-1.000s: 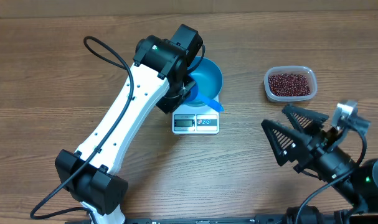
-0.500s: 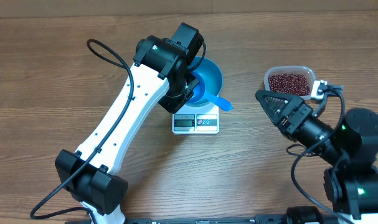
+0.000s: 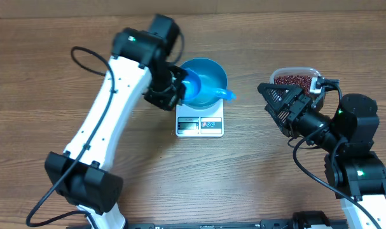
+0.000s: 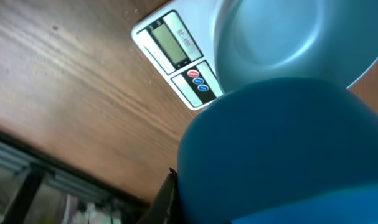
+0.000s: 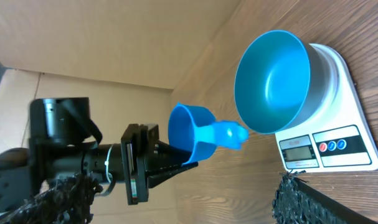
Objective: Scoop item into bowl and weigh 150g on scale
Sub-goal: 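Move the right gripper to the scoop handle held by the left gripper, then close the right gripper on the scoop handle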
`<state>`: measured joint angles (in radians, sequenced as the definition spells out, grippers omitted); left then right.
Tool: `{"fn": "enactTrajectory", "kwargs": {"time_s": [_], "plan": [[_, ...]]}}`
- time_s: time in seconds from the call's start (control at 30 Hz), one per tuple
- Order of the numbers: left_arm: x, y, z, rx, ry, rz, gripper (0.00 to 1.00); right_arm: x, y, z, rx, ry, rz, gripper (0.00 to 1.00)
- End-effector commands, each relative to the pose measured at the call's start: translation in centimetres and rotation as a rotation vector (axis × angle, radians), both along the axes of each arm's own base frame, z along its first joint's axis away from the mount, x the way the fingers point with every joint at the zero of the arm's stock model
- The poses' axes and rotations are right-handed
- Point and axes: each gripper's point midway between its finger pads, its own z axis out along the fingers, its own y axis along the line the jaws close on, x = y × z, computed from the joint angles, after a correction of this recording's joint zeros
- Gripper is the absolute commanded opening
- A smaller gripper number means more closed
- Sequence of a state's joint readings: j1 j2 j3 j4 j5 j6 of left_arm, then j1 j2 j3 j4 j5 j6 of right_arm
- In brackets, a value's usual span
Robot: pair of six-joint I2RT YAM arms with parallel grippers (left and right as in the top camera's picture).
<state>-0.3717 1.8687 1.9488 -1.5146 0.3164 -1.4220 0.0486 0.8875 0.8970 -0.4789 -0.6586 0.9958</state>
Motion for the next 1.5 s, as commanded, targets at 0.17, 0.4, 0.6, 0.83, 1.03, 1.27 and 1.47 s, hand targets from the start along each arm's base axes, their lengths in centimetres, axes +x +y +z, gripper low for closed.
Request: {"fn": "enactTrajectory", "kwargs": {"time_s": [0.17,0.4,0.6,0.83,1.03,1.27,1.47], "plan": [[-0.4,-2.2,2.3,-0.296,0.06,-0.064,0.04,0.5,0.1,2.1,0.117,0.027,-0.05,0.94],[-1.4,-4.1,2.9,-0.343,0.072,-0.112,0.04,0.5,0.2,2.3,0.133,0.028,-0.05,0.94],[-1.9,-5.5,2.9,-0.348,0.061,-0.15,0.04,0.7,0.2,2.1,0.131,0.037,-0.051,0.94],[-2.5,-8.1,3.1,-0.36,0.029,-0.202,0.04,1.1,0.2,1.5,0.129,0.058,-0.052,0.94],[-3.0,-9.3,3.2,-0.367,0.024,-0.221,0.04,1.2,0.2,1.4,0.126,0.059,-0.051,0.93],[-3.4,-10.2,3.3,-0.373,0.022,-0.234,0.04,1.3,0.2,1.1,0.119,0.061,-0.048,0.57],[-3.6,-10.6,3.4,-0.38,0.033,-0.228,0.04,1.2,0.4,1.2,0.061,0.002,-0.012,0.56]]}}
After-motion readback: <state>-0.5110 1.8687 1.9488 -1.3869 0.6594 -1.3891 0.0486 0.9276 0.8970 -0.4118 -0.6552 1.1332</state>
